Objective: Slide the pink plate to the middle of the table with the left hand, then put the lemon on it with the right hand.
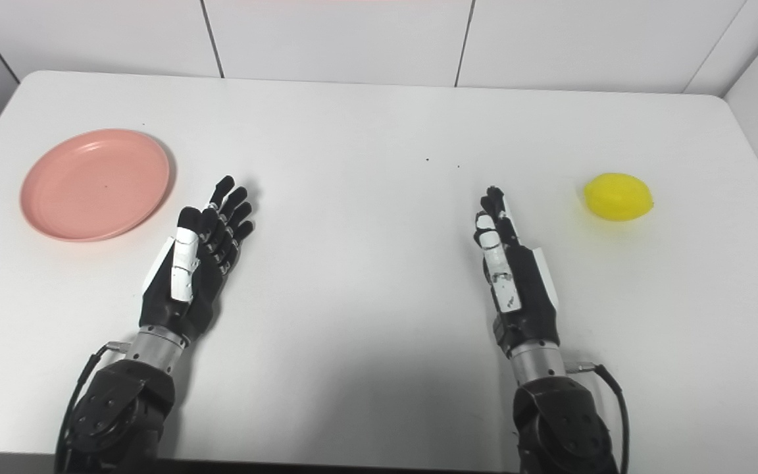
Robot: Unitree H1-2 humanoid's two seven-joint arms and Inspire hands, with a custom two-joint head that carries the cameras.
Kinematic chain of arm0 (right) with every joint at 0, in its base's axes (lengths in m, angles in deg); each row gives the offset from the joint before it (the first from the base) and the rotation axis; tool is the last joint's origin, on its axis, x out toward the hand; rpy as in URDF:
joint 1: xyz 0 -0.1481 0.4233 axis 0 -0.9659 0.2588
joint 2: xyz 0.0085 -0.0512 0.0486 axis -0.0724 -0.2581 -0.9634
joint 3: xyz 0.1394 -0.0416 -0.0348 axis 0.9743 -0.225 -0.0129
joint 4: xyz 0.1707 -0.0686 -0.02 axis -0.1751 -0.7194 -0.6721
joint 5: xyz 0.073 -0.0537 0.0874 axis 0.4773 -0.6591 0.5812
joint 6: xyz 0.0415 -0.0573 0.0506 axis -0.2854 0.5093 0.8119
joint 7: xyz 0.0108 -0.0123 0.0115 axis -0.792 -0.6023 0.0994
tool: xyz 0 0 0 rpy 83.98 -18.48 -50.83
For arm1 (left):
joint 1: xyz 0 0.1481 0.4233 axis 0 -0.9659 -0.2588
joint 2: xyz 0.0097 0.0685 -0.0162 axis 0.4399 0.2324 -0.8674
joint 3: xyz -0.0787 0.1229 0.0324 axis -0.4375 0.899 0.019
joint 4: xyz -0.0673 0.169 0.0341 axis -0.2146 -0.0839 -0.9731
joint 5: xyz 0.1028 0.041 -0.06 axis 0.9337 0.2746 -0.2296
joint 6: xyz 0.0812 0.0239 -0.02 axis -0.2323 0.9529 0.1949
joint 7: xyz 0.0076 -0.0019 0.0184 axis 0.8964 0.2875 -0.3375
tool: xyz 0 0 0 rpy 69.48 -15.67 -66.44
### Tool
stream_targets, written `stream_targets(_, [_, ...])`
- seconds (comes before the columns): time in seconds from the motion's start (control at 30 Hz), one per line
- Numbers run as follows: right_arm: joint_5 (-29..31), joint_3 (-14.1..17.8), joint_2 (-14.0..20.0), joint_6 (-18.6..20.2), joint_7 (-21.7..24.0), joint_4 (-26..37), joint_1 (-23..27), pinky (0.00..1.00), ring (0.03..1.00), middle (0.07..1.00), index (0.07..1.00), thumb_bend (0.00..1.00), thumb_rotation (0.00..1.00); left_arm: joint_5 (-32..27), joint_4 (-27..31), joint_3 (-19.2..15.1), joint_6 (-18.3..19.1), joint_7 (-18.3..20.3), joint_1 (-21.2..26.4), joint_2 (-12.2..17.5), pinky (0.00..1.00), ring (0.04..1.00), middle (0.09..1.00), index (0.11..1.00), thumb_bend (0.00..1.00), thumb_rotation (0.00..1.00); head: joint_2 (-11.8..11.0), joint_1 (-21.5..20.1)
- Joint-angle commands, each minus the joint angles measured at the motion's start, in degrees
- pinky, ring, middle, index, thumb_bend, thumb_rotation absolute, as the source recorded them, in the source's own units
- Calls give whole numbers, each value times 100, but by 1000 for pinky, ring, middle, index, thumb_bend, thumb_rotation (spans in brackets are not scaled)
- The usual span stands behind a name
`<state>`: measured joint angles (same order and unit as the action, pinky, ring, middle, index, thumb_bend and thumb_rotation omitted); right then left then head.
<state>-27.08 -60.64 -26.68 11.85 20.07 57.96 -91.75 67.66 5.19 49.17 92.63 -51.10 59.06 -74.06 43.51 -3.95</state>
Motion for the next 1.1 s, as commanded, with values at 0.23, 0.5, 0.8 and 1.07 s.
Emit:
stream_targets(0.23, [-228,-30,-45,-766,-63,-268,134,1000,1000,1000,1000,564,904,-46,-332,-42,-719,221,-6,193,1000,1000,1000,1000,744,1000,-269,-153])
stream_targets(0.5, [-355,15,-60,-1136,-106,-600,188,1000,1000,1000,1000,576,872,-77,-584,-39,-987,296,13,196,1000,1000,1000,1000,747,1000,-488,-164])
stream_targets(0.8, [-533,46,-11,-1473,-231,-853,280,1000,1000,1000,1000,577,911,-93,-931,-9,-1289,444,130,276,1000,1000,1000,1000,750,1000,-711,-153])
stream_targets(1.07, [-469,98,81,-1636,-136,-898,212,1000,1000,1000,1000,573,912,-9,-1190,39,-1552,423,135,268,1000,1000,1000,1000,746,1000,-1079,431])
